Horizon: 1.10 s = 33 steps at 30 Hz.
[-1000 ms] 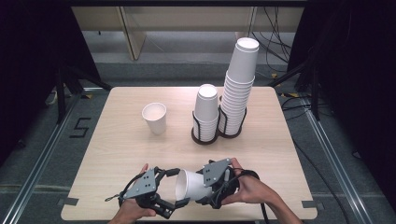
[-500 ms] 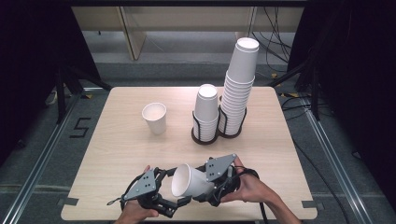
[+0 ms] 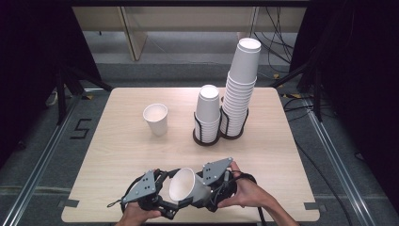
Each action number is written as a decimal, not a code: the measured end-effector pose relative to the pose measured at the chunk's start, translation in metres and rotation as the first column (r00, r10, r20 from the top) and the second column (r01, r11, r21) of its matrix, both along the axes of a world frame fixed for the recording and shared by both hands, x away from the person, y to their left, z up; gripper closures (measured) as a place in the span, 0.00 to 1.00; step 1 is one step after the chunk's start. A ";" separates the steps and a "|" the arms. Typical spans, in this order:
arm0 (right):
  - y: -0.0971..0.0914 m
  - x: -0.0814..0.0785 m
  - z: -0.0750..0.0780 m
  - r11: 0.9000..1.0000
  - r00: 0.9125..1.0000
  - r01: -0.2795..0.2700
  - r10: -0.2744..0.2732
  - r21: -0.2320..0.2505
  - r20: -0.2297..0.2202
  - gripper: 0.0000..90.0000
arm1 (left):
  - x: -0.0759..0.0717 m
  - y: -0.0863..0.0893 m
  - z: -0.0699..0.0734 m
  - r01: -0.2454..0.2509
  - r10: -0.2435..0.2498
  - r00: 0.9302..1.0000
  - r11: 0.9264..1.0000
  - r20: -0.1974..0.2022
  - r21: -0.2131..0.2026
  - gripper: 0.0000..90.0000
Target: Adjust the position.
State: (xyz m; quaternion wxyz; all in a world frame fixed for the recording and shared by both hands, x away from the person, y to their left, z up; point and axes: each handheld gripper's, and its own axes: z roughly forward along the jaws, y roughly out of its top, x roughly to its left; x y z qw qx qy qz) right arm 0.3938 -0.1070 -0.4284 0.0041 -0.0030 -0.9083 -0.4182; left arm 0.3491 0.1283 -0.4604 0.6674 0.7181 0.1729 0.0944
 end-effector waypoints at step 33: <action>0.009 -0.002 -0.017 0.989 0.997 0.021 -0.011 0.145 -0.072 0.25 | -0.001 0.001 0.003 -0.031 0.028 0.999 0.994 -0.028 -0.108 0.13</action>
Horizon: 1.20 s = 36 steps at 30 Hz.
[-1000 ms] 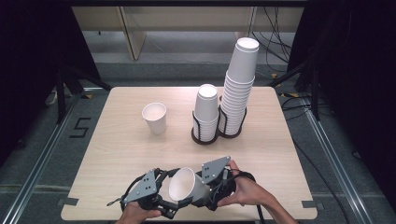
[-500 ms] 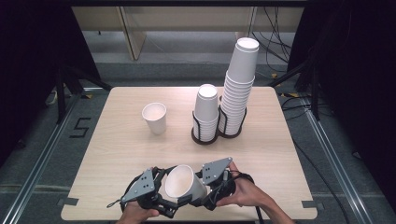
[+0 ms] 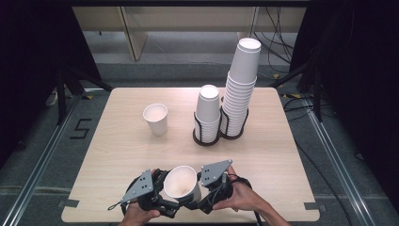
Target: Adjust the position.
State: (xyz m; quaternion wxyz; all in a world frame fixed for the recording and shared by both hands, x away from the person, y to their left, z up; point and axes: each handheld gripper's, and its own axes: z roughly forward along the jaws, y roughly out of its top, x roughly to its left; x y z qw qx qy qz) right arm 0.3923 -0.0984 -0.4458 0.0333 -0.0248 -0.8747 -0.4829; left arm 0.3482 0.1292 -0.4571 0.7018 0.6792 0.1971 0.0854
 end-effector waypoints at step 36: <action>-0.064 0.013 -0.017 0.944 0.952 0.305 -0.299 -0.128 0.064 0.24 | 0.043 0.054 -0.013 -0.519 0.519 0.853 0.833 0.054 0.189 0.14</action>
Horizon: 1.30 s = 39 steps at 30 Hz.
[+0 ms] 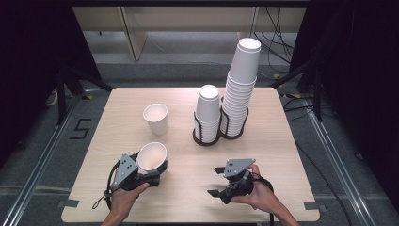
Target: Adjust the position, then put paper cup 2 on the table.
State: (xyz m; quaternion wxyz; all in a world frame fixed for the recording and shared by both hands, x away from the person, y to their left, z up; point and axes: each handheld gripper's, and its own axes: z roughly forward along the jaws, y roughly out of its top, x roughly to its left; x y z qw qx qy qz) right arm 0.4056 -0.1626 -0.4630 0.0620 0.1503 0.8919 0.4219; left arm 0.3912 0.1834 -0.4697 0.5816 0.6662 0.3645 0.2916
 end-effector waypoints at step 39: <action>-0.016 -0.003 -0.005 0.997 0.998 0.067 -0.067 -0.033 0.010 0.23 | 0.059 0.034 -0.010 -0.192 0.192 0.981 0.981 -0.021 -0.002 0.14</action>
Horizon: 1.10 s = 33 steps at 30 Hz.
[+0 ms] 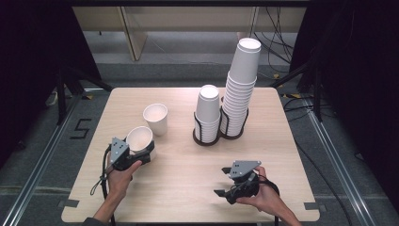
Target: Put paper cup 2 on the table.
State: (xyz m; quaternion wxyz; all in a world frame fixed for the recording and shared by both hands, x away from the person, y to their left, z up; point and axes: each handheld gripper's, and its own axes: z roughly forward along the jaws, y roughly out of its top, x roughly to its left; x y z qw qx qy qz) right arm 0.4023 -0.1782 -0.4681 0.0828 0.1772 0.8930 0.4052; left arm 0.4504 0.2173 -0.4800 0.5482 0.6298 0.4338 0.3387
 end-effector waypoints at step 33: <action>-0.004 0.004 -0.003 1.000 1.000 0.017 -0.017 -0.013 0.001 0.23 | 0.040 0.037 0.001 -0.119 0.118 0.993 0.993 -0.017 -0.014 0.14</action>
